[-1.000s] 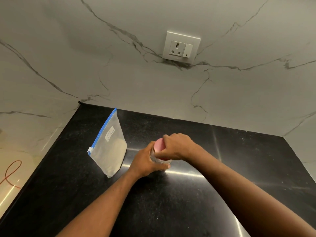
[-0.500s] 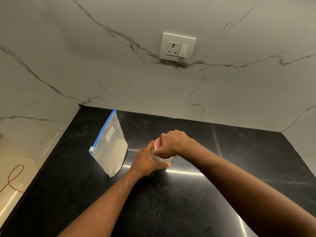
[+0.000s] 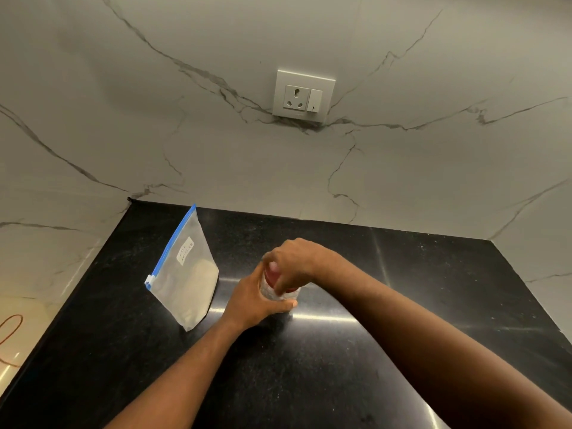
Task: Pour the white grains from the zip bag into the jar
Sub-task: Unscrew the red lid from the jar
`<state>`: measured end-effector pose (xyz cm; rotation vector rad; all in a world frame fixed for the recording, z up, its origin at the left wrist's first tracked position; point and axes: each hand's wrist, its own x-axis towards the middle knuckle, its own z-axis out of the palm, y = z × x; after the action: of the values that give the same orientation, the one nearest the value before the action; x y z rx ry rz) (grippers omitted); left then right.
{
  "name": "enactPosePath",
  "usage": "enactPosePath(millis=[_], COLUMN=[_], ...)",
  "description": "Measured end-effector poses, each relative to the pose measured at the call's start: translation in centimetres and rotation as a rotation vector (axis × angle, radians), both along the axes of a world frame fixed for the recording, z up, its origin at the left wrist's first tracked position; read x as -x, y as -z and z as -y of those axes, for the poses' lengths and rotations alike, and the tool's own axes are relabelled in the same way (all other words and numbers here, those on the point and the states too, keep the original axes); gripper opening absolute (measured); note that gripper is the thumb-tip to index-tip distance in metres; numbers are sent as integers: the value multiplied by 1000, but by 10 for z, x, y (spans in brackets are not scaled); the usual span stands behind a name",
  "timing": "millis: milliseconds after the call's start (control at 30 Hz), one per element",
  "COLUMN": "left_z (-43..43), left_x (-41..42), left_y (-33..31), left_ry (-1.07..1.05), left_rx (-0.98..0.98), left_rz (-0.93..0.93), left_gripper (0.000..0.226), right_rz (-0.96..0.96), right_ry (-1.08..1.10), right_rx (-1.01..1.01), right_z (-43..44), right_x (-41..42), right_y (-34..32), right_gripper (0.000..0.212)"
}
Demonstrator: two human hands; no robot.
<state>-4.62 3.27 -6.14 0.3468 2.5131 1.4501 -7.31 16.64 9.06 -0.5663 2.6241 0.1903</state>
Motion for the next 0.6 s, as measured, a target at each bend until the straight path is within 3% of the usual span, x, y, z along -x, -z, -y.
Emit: enactPosePath(millis=[100,200,267,400,500,600], left_z=[0,1,2,0,-1,-5], left_x=[-2,-2,-1,1,0,-2], left_y=[-2,-7,-5,-4,-5,-7], left_ry=[6,18,14,-24,-42,-50], left_rx=[8,-2,-22,-43,-25,0], left_rz=[-17,-40,-35,-40,-24,-12], left_gripper=[95,85,87,93,101,105], right_rz=[-79,-229,-268,-348,-488,-444], right_ry=[-254,-333,-139,459,747,837], right_rx=[-14,158,348,884,949,890], right_z=[-9,-24,-45,-95,-112,-116], right_x=[-8,-19,-20,-36,-53,-66], right_y=[-11,-13,-15,13,69,118], right_gripper=[74,73,74,63,49,42])
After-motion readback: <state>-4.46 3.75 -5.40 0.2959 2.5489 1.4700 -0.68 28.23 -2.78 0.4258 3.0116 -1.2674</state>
